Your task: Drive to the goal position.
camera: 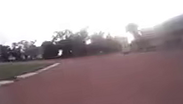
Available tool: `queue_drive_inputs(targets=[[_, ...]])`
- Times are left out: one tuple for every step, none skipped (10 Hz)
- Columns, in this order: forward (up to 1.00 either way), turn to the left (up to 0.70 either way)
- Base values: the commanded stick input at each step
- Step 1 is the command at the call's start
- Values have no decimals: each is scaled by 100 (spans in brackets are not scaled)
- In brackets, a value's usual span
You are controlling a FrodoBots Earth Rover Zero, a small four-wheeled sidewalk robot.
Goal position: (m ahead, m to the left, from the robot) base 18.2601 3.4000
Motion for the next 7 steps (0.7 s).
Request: queue_drive_inputs(targets=[[70,3],[70,3],[70,3],[70,3],[70,3],[70,3],[70,3]])
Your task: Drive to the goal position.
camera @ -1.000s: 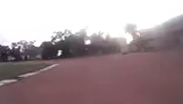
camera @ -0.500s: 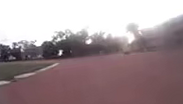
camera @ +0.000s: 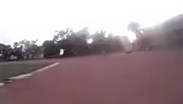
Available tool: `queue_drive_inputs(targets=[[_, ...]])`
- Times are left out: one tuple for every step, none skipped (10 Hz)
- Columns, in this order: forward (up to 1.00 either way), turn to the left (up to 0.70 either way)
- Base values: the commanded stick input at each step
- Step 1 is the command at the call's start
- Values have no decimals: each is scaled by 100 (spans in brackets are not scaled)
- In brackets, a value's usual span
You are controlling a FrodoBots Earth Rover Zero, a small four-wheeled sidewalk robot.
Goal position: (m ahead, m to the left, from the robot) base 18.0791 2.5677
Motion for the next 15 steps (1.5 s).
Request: queue_drive_inputs(targets=[[70,3],[70,3],[70,3],[70,3],[70,3],[70,3],[70,3],[70,3],[70,3],[70,3],[70,3],[70,3],[70,3],[70,3],[70,3]])
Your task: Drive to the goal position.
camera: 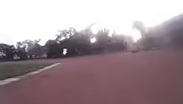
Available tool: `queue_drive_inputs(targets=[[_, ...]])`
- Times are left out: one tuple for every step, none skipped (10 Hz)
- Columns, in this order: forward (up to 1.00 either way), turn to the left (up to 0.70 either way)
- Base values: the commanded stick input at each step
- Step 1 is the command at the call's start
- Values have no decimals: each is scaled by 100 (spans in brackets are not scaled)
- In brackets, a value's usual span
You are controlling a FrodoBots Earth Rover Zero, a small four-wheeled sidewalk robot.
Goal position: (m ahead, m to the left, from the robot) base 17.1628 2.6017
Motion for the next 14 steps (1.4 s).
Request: queue_drive_inputs(targets=[[70,3],[70,3],[70,3],[70,3],[70,3],[70,3],[70,3],[70,3],[70,3],[70,3],[70,3],[70,3],[70,2],[70,2]])
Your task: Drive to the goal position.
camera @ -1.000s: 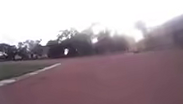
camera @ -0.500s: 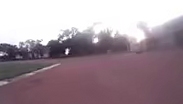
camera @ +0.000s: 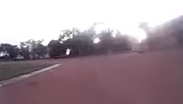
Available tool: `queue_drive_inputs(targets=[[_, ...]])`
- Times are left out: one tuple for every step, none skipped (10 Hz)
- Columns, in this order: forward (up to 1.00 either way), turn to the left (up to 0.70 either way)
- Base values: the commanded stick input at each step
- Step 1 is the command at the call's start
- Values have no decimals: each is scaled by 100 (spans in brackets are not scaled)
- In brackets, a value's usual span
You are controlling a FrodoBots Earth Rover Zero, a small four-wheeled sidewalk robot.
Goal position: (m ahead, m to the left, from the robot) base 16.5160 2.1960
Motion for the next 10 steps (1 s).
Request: queue_drive_inputs(targets=[[70,2],[70,2],[70,2],[70,2],[70,2],[70,2],[70,2],[70,2],[70,2],[70,2]])
